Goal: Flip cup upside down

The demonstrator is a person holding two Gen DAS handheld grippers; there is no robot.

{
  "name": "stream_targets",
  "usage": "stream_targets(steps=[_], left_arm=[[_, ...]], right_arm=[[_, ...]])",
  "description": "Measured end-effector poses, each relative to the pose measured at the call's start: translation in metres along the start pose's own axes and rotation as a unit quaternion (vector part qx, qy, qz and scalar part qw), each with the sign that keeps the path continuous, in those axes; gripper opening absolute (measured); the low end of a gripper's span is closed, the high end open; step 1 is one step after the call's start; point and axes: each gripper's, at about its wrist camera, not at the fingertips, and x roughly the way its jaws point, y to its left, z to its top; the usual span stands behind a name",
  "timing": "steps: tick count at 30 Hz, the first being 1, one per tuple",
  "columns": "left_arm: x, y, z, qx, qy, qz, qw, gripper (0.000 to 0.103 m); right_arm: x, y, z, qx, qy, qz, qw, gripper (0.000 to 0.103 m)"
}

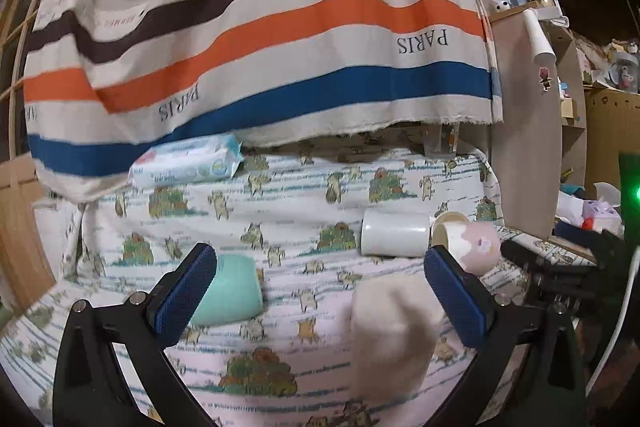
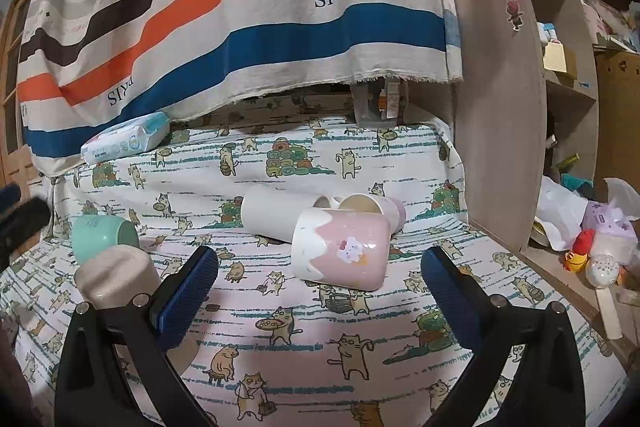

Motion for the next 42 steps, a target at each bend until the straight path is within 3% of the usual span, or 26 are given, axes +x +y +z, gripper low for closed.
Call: stream_targets(steps=[17, 25, 28, 34, 42], left_arm=[[0.004, 0.063, -0.026, -0.069, 0.04, 0.023, 0.9965, 0.103], [0.013, 0.053, -0.031, -0.041, 0.048, 0.036, 0.9974, 0.103], [0.016, 0.059, -0.032, -0.057, 0.056, 0.014, 0.9968, 0.103], [0.02, 0.072, -0.033, -0.089, 0.067, 0.009, 0.9937, 0.103], [0.02, 0.064, -0.033, -0.065, 0.068, 0.025, 0.9952, 0.103]], right_arm=[[0.001, 0.009, 0.001, -0.022, 0.003, 0.0, 1.0, 0.102], [0.001, 0.01, 0.0, -0.027, 0.004, 0.0, 1.0, 0.102], [0.002, 0.01, 0.0, -0.032, 0.005, -0.002, 0.999, 0.102], [0.003, 0.011, 0.0, -0.035, 0.007, -0.001, 0.999, 0.102], [0.004, 0.01, 0.001, -0.035, 0.008, -0.005, 0.999, 0.102]])
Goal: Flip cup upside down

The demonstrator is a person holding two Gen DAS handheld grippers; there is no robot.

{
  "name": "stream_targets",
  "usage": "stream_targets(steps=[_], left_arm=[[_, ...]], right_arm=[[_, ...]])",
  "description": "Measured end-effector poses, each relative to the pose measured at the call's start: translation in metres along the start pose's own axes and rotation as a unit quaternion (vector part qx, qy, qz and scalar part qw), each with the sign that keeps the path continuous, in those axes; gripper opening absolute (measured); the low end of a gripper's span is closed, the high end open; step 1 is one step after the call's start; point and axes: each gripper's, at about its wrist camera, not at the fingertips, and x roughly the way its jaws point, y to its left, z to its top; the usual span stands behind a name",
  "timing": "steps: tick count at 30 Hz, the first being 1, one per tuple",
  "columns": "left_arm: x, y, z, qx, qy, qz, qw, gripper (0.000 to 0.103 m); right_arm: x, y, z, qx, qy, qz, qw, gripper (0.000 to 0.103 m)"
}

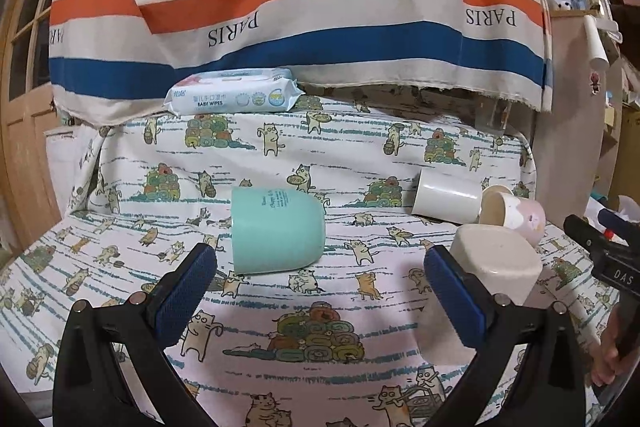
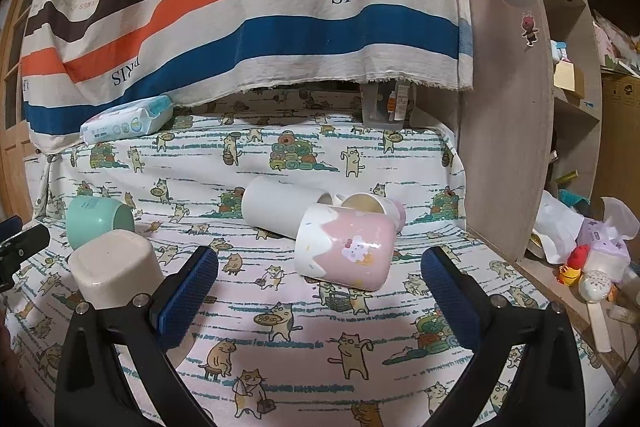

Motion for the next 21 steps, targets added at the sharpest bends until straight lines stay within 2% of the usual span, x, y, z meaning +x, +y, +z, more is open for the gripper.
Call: stream_targets(steps=[6, 11, 18, 21], left_arm=[[-0.003, -0.008, 0.0, 0.019, -0.01, 0.002, 0.9998, 0.103], [-0.003, -0.007, 0.0, 0.017, -0.01, 0.0, 0.9998, 0.103], [-0.003, -0.008, 0.0, 0.02, -0.011, 0.003, 0.9997, 0.103], [-0.003, -0.008, 0.0, 0.017, -0.011, 0.002, 0.9998, 0.103]], right_arm=[[0.0, 0.001, 0.0, -0.003, 0.0, 0.0, 1.0, 0.102], [-0.022, 0.008, 0.005, -0.035, -0.01, -0.003, 0.999, 0.102], [-0.059, 0.023, 0.02, -0.04, -0.016, 0.038, 0.998, 0.102], [-0.065, 0.032, 0.02, -0.04, -0.007, 0.051, 0.998, 0.102]])
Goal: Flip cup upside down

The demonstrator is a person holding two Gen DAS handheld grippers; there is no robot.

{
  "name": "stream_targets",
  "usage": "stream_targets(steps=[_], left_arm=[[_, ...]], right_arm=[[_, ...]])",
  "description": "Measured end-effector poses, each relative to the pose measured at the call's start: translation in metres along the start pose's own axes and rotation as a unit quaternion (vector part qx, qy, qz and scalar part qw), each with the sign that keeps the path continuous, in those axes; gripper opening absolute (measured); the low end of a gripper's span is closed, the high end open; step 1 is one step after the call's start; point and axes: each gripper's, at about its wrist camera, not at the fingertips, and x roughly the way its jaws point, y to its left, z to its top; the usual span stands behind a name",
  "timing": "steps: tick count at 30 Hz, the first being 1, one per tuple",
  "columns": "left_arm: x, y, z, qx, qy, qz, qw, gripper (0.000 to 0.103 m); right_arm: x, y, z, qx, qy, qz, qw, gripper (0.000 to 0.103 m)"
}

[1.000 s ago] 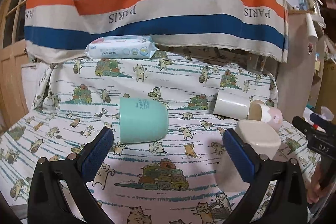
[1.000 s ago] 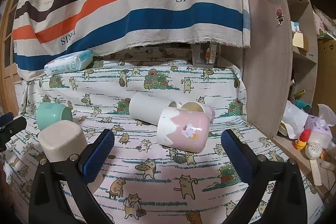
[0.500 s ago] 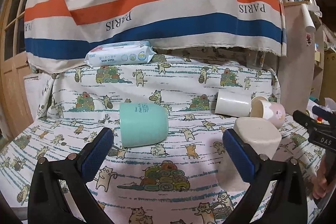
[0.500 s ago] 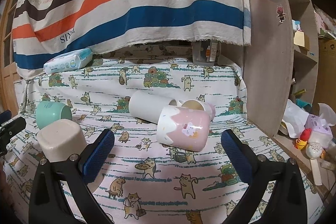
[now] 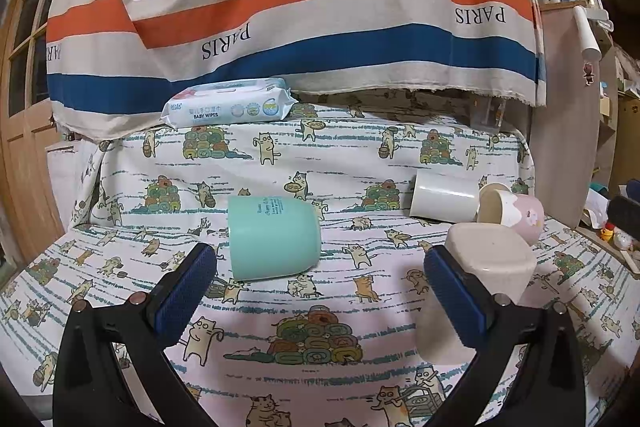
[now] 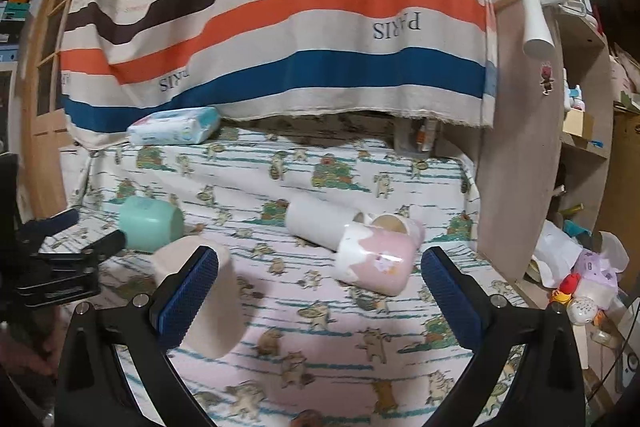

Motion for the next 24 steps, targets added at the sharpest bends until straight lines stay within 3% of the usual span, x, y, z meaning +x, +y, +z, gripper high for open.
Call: stream_targets(steps=[8, 13, 18, 21, 24], left_arm=[[0.0, 0.005, 0.0, -0.011, 0.0, 0.004, 0.9999, 0.103], [0.0, 0.001, 0.0, -0.001, -0.001, 0.005, 1.0, 0.103], [0.0, 0.0, 0.0, 0.002, -0.002, 0.013, 0.9999, 0.103], [0.0, 0.0, 0.0, 0.002, -0.002, 0.012, 0.9999, 0.103], [0.0, 0.0, 0.0, 0.002, -0.002, 0.012, 0.9999, 0.103]], right_arm=[[0.007, 0.023, -0.001, 0.002, 0.04, 0.047, 0.998, 0.102], [0.009, 0.022, 0.0, 0.009, 0.042, -0.007, 0.999, 0.102], [0.01, 0.012, 0.001, 0.022, 0.051, 0.012, 0.998, 0.102], [0.015, 0.011, -0.001, 0.022, 0.072, 0.01, 0.997, 0.102], [0.016, 0.016, -0.004, 0.009, 0.064, -0.007, 0.998, 0.102]])
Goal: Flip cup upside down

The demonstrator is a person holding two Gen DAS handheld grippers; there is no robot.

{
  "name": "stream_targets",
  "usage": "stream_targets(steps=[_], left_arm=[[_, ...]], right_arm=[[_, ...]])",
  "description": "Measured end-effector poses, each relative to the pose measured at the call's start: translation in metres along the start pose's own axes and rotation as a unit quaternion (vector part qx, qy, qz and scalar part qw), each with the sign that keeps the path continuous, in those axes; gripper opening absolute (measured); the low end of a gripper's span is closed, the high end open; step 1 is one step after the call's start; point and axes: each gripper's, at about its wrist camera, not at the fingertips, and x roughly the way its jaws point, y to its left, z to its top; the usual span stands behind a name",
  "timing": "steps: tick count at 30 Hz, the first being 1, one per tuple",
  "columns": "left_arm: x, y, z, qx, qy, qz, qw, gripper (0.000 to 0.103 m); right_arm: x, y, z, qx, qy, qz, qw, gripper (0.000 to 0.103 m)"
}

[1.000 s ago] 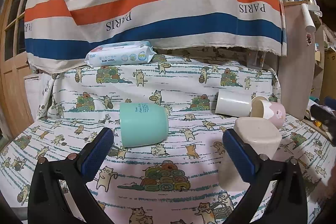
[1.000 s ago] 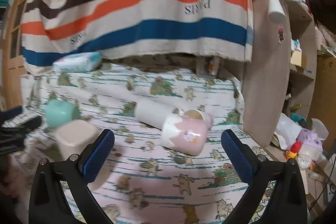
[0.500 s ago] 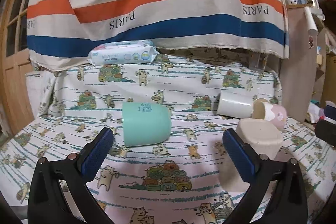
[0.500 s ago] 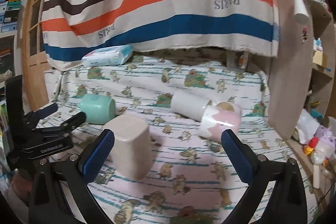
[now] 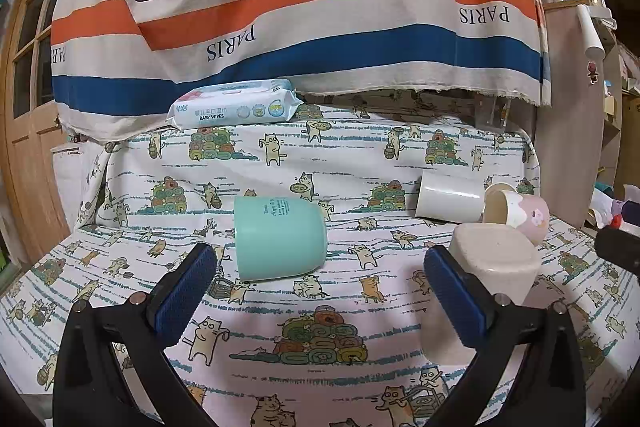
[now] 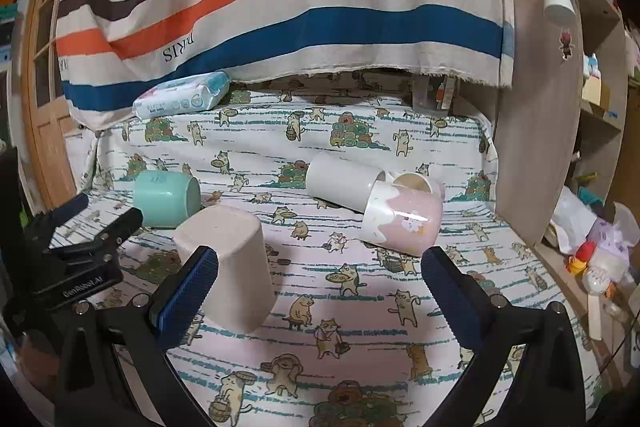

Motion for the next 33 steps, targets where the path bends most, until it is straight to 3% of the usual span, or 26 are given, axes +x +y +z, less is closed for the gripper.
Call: stream_targets(steps=[6, 11, 23, 33], left_arm=[[0.0, 0.0, 0.0, -0.001, 0.0, 0.0, 1.0, 0.103], [0.0, 0.001, 0.0, -0.001, 0.001, 0.0, 1.0, 0.103], [0.0, 0.0, 0.0, -0.001, 0.0, 0.0, 1.0, 0.103], [0.0, 0.002, 0.0, -0.006, -0.003, 0.005, 1.0, 0.103]], right_arm=[[0.0, 0.02, -0.003, -0.02, -0.006, 0.043, 0.999, 0.102], [0.011, 0.032, -0.004, -0.024, 0.01, 0.041, 0.999, 0.102], [0.016, 0.033, -0.023, -0.026, -0.002, 0.047, 0.999, 0.102], [0.015, 0.019, -0.025, 0.007, -0.046, 0.054, 0.997, 0.102]])
